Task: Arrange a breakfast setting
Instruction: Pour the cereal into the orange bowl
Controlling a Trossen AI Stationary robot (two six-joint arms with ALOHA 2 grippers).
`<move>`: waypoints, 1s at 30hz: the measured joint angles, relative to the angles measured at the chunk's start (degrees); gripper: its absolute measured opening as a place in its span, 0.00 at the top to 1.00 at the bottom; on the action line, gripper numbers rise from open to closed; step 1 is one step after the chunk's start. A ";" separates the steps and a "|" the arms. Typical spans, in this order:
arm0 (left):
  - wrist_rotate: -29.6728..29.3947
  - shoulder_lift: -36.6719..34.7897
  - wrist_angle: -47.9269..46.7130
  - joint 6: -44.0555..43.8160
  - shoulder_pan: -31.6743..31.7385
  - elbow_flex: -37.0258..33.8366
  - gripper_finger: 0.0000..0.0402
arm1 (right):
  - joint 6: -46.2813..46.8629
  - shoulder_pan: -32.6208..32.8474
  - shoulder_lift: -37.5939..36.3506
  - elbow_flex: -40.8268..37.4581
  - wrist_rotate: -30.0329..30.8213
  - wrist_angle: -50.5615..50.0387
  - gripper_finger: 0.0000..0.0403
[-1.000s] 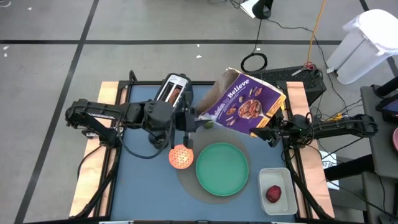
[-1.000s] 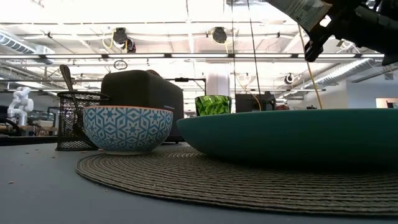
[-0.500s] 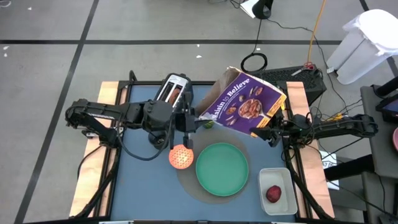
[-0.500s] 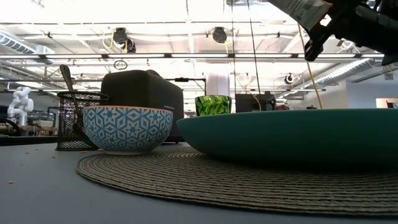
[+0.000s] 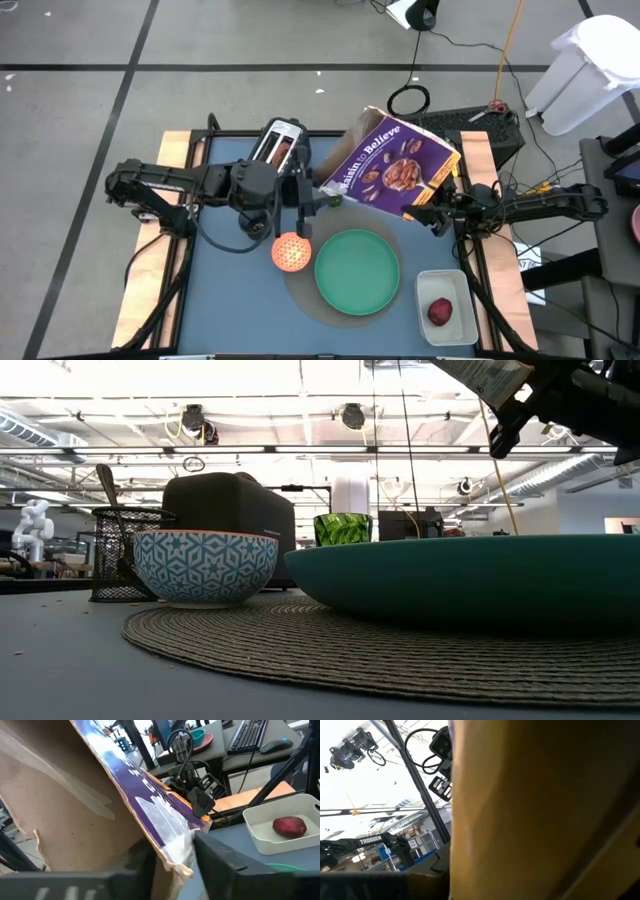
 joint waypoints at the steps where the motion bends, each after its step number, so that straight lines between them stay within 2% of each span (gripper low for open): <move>1: -0.02 0.00 -0.02 -0.03 0.01 0.00 0.59 | -0.23 0.00 0.00 0.00 0.02 0.00 0.55; 4: -0.04 0.00 -0.05 -0.02 0.02 0.00 0.50 | -0.32 0.00 0.02 0.00 -0.06 -0.24 0.55; 7: -0.09 -0.90 -1.81 0.00 -0.50 -0.02 0.46 | -0.30 0.00 0.00 0.00 -0.20 -0.42 0.55; 12: -0.22 -4.14 -7.51 -1.62 -1.47 0.04 0.45 | -0.31 -0.09 -0.01 0.00 -0.59 -1.73 0.56; 18: -0.16 -8.37 -14.98 -7.29 -2.05 0.02 0.45 | -1.70 -0.11 -0.02 0.00 -0.39 -2.07 0.56; 23: -0.14 -12.25 -24.83 -13.72 -2.05 0.02 0.45 | -3.03 -0.11 -0.02 0.16 -0.29 -2.56 0.56; 26: -0.30 -14.56 -30.93 -19.33 -2.05 -0.54 0.45 | -4.91 -0.11 -0.02 2.62 -0.41 -6.87 0.56; 30: -1.95 -19.16 -29.23 -23.04 -2.10 -7.93 0.45 | -9.29 -0.11 0.00 7.95 -0.55 -17.33 0.56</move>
